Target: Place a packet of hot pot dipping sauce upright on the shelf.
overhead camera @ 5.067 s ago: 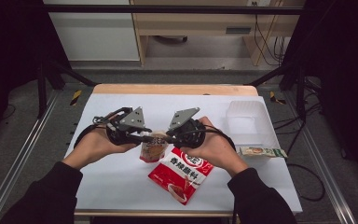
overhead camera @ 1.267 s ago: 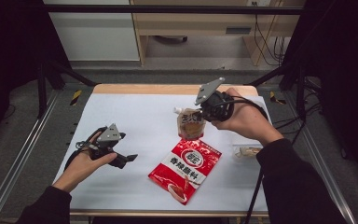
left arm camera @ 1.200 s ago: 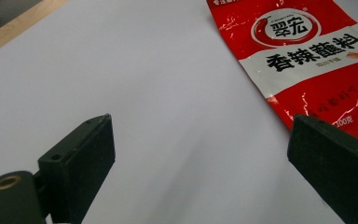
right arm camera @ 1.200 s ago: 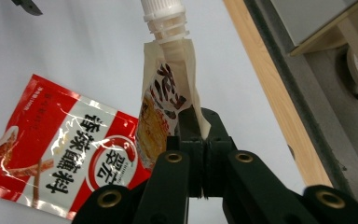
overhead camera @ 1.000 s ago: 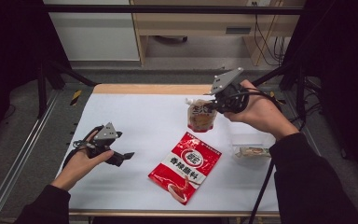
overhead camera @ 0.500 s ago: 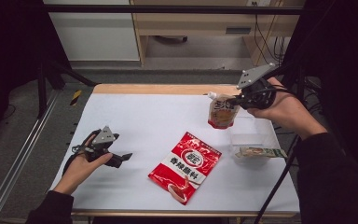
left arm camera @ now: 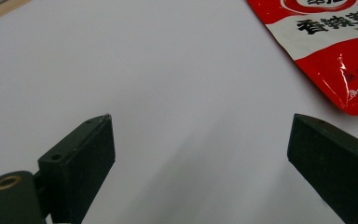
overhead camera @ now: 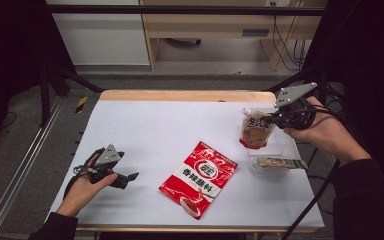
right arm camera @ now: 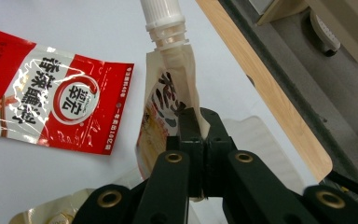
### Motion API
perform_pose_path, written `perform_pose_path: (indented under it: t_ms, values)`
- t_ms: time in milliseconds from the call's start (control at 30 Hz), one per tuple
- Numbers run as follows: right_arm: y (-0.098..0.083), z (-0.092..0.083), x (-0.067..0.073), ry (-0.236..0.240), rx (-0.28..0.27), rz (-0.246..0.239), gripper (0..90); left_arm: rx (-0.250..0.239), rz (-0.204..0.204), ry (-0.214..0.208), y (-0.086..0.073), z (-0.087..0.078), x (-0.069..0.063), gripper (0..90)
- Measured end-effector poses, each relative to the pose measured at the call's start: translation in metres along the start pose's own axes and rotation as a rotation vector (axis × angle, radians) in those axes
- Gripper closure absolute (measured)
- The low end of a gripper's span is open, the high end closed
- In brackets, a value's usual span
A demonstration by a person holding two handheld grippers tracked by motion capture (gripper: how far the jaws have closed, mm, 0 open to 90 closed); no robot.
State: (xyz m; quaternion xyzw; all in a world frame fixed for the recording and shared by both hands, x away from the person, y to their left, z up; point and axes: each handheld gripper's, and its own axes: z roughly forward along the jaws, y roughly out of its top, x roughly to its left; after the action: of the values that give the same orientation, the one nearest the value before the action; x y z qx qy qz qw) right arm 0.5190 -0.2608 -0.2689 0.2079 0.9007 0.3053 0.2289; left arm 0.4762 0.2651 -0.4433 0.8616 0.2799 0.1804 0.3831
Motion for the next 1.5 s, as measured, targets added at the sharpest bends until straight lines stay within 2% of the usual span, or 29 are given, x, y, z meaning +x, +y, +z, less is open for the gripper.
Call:
perform_pose_path:
  t_ms: [200, 467, 800, 1200, 1500]
  values:
    - [-0.014, 0.003, -0.002, 0.003, 0.010, 0.016, 89.4, -0.010, -0.018, 0.014, -0.002, -0.002, 0.003, 7.3]
    - [-0.030, 0.000, -0.002, 0.003, 0.025, 0.036, 89.4, -0.025, -0.047, 0.012, -0.005, -0.004, 0.008, 7.3]
    - [-0.049, 0.012, -0.004, 0.000, 0.065, 0.067, 89.4, -0.017, -0.053, 0.006, -0.007, -0.002, 0.008, 7.4]
    - [-0.065, 0.030, 0.000, 0.016, 0.074, 0.105, 89.2, -0.009, -0.051, -0.005, -0.008, 0.000, 0.008, 7.4]
    - [-0.076, 0.036, 0.001, 0.031, 0.077, 0.134, 88.6, -0.006, -0.052, -0.010, -0.008, 0.001, 0.006, 7.4]
